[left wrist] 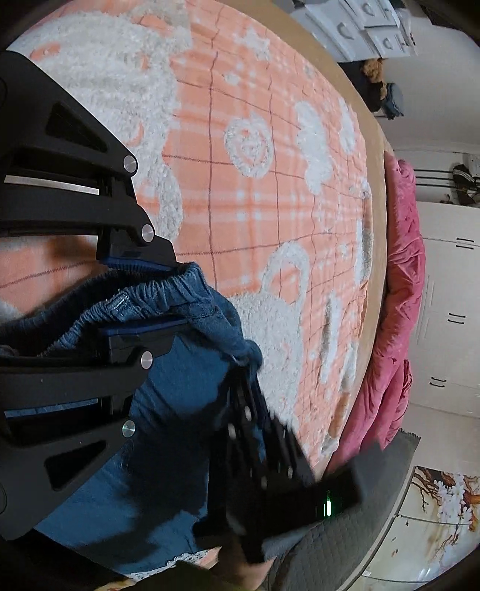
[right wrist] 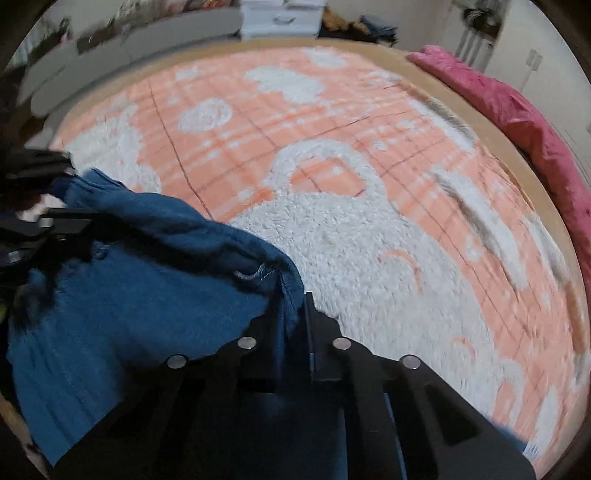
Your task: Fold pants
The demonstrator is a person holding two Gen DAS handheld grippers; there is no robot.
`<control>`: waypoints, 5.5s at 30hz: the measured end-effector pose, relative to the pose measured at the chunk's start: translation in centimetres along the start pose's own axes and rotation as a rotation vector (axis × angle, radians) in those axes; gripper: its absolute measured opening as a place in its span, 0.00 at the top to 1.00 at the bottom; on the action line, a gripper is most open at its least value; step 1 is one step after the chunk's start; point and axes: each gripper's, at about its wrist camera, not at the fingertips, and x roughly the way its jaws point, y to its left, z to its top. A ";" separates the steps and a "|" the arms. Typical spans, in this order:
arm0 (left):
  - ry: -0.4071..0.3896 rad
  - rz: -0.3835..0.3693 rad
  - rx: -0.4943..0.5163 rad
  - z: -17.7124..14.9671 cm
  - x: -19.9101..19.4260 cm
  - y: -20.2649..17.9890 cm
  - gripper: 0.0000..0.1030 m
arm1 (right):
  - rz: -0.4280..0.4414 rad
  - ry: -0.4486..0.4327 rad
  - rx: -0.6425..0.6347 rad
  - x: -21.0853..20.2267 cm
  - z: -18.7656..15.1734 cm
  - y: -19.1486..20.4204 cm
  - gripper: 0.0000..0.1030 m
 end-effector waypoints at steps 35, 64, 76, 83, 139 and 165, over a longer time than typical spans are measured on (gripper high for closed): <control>0.032 -0.003 0.173 -11.8 -12.4 -5.3 0.78 | 0.069 -0.190 0.253 -12.5 -19.9 17.8 0.92; 0.145 0.019 0.116 -12.9 -9.0 -7.6 0.49 | 0.013 -0.225 0.382 -13.6 -17.8 17.5 0.62; 0.119 -0.175 -0.072 -11.2 -10.9 -4.8 0.53 | -0.013 -0.241 0.448 -14.0 -19.8 17.5 0.43; 0.170 -0.281 -0.251 -9.7 -7.5 -2.7 0.63 | -0.036 -0.218 0.463 -13.4 -19.5 16.5 0.42; 0.221 -0.428 0.249 -6.2 0.4 -24.6 0.86 | -0.324 -0.076 0.696 -12.9 -17.3 -6.1 0.14; 0.105 -0.473 0.310 -7.1 -0.4 -25.7 0.77 | -0.326 -0.338 0.941 -20.5 -23.7 -7.6 0.91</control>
